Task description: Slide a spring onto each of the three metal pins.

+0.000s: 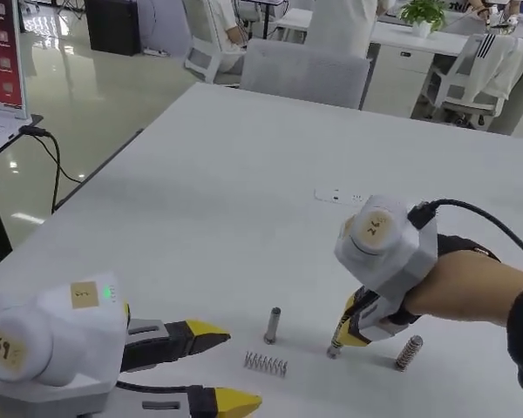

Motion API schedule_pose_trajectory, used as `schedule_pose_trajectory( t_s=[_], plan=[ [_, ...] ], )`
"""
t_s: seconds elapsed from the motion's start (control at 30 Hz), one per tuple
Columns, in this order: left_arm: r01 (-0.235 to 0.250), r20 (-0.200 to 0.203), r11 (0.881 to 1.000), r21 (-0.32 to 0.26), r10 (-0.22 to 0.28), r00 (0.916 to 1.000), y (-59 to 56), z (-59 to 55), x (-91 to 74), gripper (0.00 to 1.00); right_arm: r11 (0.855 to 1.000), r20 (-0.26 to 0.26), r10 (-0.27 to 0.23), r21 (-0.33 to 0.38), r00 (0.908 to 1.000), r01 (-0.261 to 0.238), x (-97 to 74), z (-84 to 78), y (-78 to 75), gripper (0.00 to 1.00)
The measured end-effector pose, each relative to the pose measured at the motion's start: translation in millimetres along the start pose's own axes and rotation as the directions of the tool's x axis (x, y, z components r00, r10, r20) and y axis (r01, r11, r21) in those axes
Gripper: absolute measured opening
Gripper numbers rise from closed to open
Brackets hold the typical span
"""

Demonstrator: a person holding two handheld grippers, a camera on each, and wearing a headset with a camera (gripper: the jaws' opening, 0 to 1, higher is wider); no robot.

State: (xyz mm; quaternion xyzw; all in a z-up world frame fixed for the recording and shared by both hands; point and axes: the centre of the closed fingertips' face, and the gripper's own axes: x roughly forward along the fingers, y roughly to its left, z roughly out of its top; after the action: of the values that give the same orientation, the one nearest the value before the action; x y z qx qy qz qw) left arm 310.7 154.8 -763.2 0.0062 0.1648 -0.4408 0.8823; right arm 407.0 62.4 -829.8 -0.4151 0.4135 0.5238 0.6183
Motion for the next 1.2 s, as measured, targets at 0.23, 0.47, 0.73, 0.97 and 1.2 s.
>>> schedule_pose_trajectory(
  t_s=[0.23,0.47,0.73,0.97,1.2],
  plan=[
    [0.002,-0.004,1.0,-0.004,-0.002,1.0,0.2,-1.5,1.1,0.38,1.0,-0.016,0.001,0.004,0.9999,-0.001,10.7,-8.1,1.7,0.08],
    [0.003,-0.006,1.0,-0.006,-0.003,1.0,1.0,-2.1,2.3,0.38,1.0,-0.009,0.007,0.011,0.9999,-0.007,11.7,-9.0,1.4,0.08],
    [0.006,-0.004,1.0,-0.002,-0.006,1.0,1.3,-0.9,3.4,0.38,1.0,-0.009,0.003,0.001,1.0,-0.003,9.3,-8.1,2.3,0.12],
    [0.011,-0.008,1.0,-0.001,-0.011,0.9999,1.5,-1.8,4.3,0.38,1.0,0.01,-0.013,-0.012,0.9999,0.013,-2.3,0.4,4.1,0.15],
    [0.018,-0.008,1.0,0.007,-0.018,0.9998,0.9,-0.6,5.4,0.37,0.999,0.033,-0.025,-0.043,0.9991,0.027,-13.7,16.4,9.8,0.17]
  ],
)
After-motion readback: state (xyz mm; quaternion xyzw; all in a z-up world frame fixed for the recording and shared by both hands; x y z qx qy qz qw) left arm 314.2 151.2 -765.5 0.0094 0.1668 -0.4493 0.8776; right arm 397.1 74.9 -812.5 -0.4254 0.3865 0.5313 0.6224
